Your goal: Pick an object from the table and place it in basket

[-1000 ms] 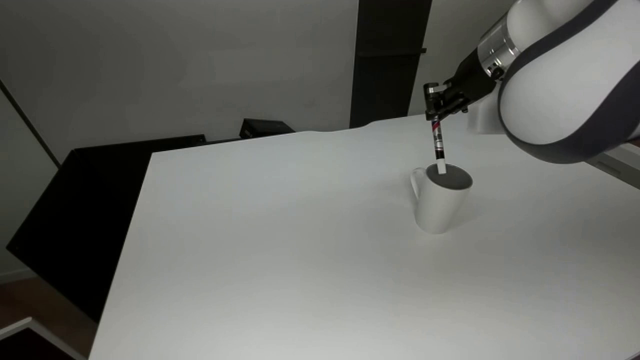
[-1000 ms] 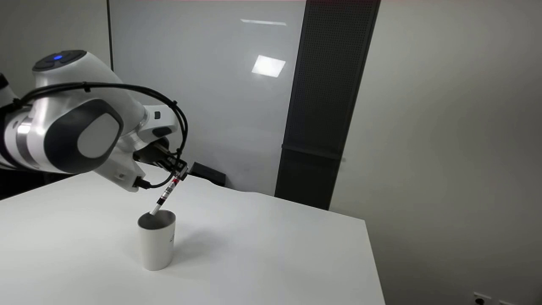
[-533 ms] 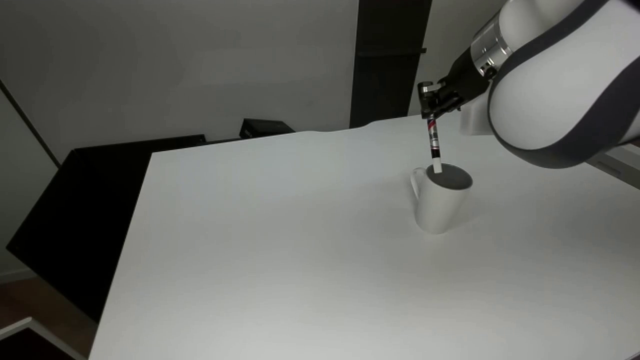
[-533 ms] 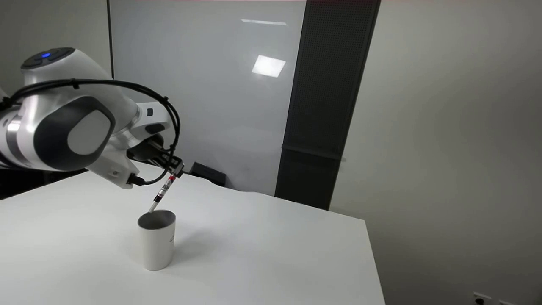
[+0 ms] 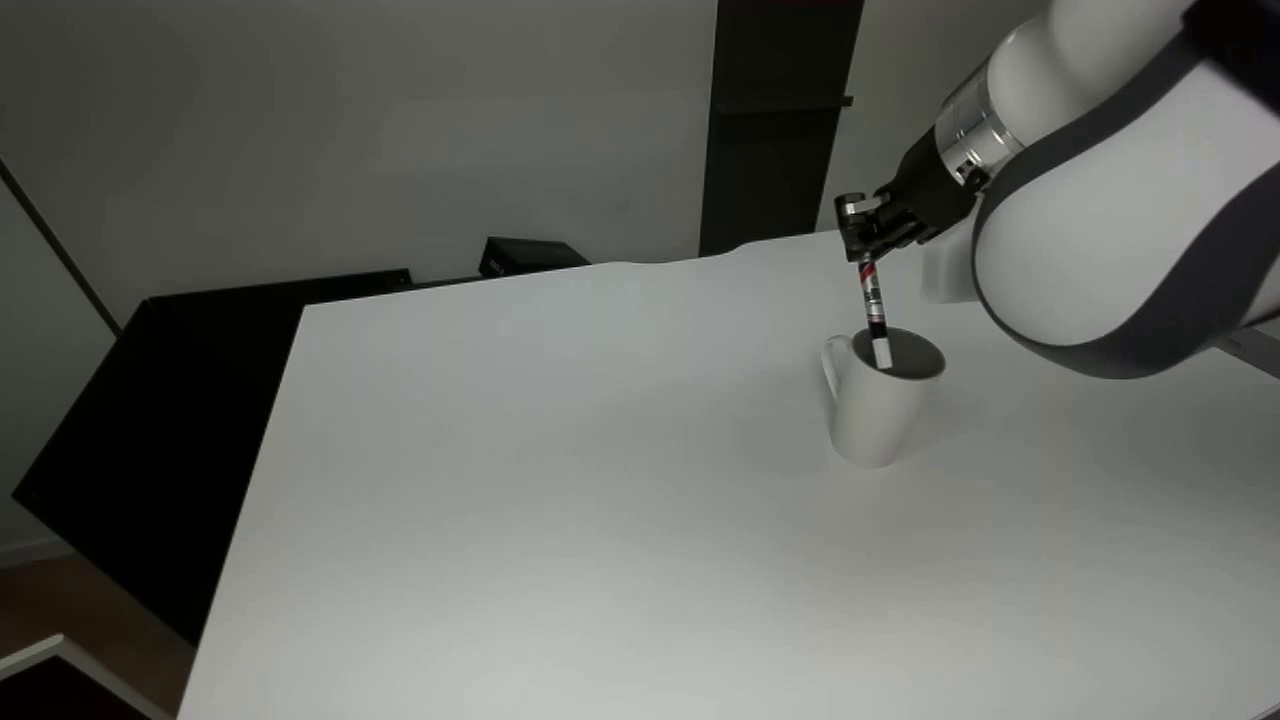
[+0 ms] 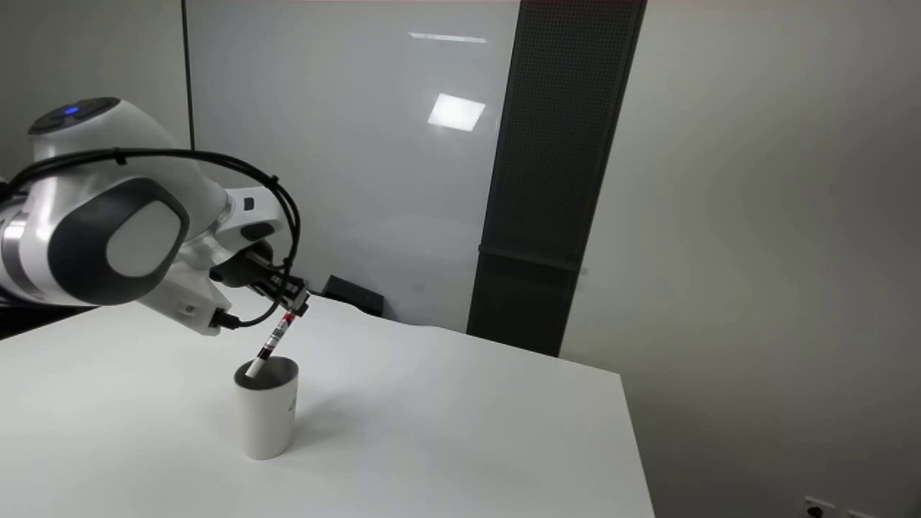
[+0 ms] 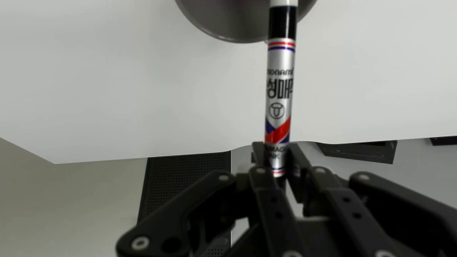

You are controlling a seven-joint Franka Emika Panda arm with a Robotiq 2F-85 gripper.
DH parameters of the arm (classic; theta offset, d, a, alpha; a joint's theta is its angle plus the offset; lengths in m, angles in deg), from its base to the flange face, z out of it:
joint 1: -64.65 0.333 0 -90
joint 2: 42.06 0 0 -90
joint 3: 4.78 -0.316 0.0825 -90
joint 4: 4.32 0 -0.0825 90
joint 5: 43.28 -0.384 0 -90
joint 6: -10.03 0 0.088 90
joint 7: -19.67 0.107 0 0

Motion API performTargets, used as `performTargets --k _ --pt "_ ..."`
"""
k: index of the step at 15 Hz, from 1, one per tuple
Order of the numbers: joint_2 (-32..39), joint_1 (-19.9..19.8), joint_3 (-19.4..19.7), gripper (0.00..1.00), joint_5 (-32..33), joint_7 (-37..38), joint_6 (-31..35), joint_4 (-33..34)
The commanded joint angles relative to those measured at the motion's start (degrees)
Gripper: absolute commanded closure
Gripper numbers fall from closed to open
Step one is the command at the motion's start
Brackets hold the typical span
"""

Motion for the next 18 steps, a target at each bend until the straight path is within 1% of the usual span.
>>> performTargets --k 1,12,13,14,15,16,17,18 --pt "1.0 0.1 0.3 0.93 -0.3 1.0 0.5 -0.5" --pt "3.8 -0.2 -0.2 0.93 -0.5 1.7 0.5 -1.3" --pt "3.5 -2.3 -3.4 0.93 -6.2 -4.2 0.5 -0.9" --pt "4.3 -0.4 -0.7 0.47 -2.3 0.9 0.4 -1.2" --pt "4.4 -0.8 -1.2 0.46 -3.1 0.2 0.4 -1.1" --pt "3.8 -3.1 -4.3 0.41 -8.0 -5.0 0.5 -0.9" --pt "3.6 -3.6 -4.7 0.35 -8.7 -5.4 0.4 -0.9" --pt "3.8 -2.7 -3.1 0.30 -5.7 -2.1 0.4 -1.3"
